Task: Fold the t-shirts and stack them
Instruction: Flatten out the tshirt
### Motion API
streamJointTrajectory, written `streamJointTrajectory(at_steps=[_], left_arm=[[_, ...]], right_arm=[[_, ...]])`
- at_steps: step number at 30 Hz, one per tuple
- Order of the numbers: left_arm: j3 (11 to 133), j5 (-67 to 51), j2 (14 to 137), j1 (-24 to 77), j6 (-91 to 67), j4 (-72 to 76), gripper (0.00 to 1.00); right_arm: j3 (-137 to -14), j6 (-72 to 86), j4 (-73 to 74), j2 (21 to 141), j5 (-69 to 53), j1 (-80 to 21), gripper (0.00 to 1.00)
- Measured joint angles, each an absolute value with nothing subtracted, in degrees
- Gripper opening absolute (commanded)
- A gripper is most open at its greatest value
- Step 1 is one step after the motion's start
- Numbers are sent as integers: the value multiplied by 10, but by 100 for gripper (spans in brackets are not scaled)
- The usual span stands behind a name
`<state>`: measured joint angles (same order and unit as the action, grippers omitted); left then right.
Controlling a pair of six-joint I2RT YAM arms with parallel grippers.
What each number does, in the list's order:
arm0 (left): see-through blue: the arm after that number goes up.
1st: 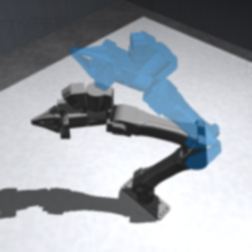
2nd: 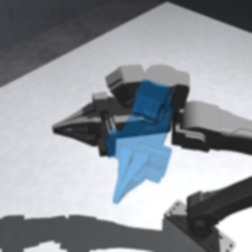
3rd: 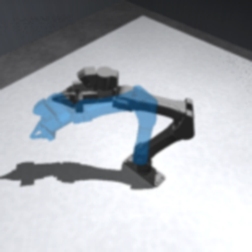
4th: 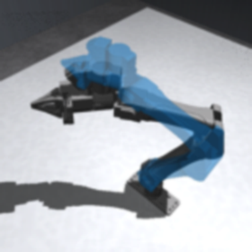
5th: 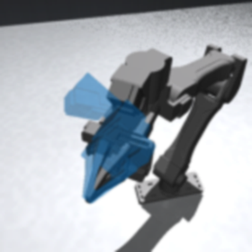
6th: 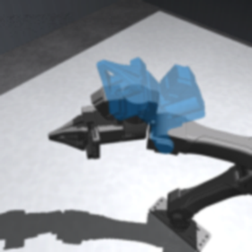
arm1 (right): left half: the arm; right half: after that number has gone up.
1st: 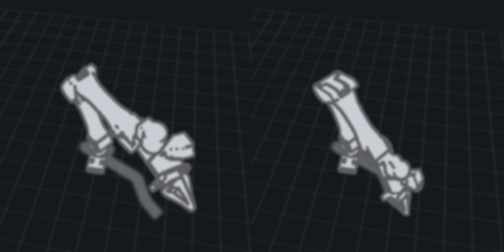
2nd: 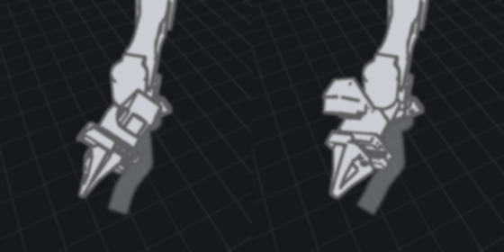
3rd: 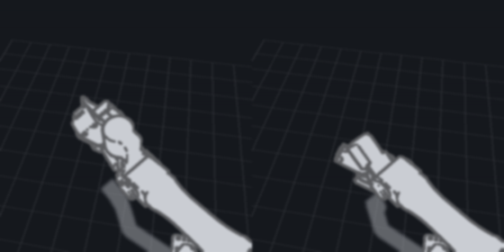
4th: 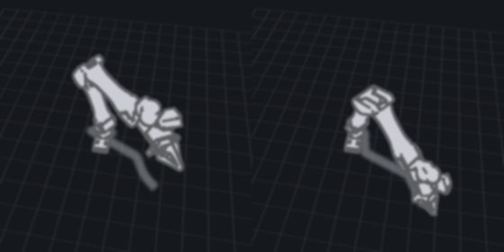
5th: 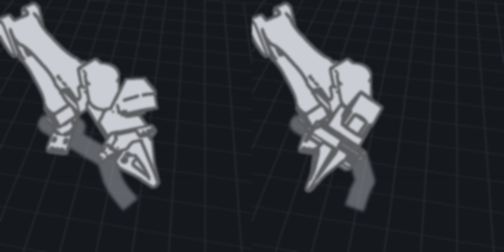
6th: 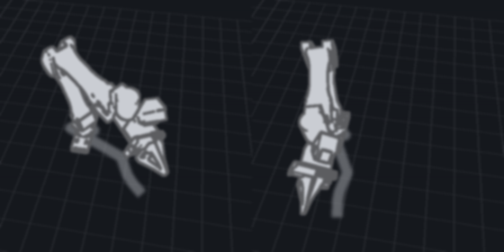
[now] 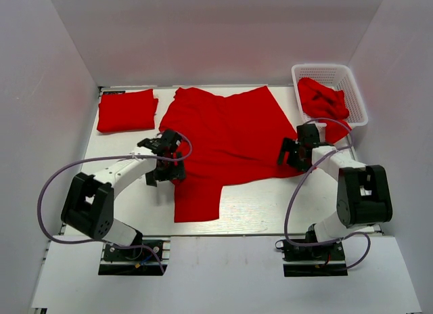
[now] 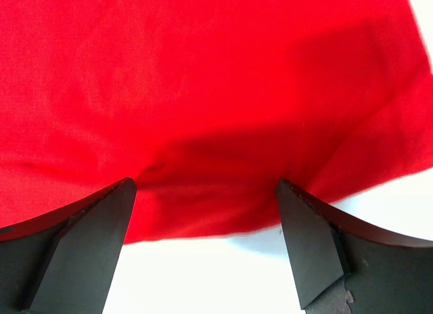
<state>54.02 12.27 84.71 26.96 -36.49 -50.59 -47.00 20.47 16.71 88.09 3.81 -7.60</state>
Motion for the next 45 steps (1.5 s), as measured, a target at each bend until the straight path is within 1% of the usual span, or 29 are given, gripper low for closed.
streamJointTrajectory(at_steps=[4,7,16,21,28,32,34,39,42,45], left_arm=[[580,107,830,270,-328,-468,100],[629,104,860,270,-306,-442,100],[804,101,1101,255,-270,-368,100],[888,102,1199,227,-262,-372,100],[941,89,1216,194,-236,-349,100],[984,69,1220,187,-208,-318,100],[1016,58,1231,186,-197,-300,100],[1127,35,1312,177,-186,-274,100],[1152,24,1360,168,-187,-267,100],[1162,26,1394,157,-187,-260,100]], right_arm=[[-460,187,175,846,22,-83,90],[-460,178,175,828,18,-89,90],[-468,173,180,835,18,-94,90],[-536,172,185,886,17,-95,90],[-674,148,179,963,12,-107,90],[-790,132,182,1059,1,-121,90],[-869,126,194,1120,-4,-129,90],[-1052,115,194,1266,-26,-144,90],[-1141,113,191,1340,-41,-151,90],[-1192,114,190,1388,-55,-155,90]])
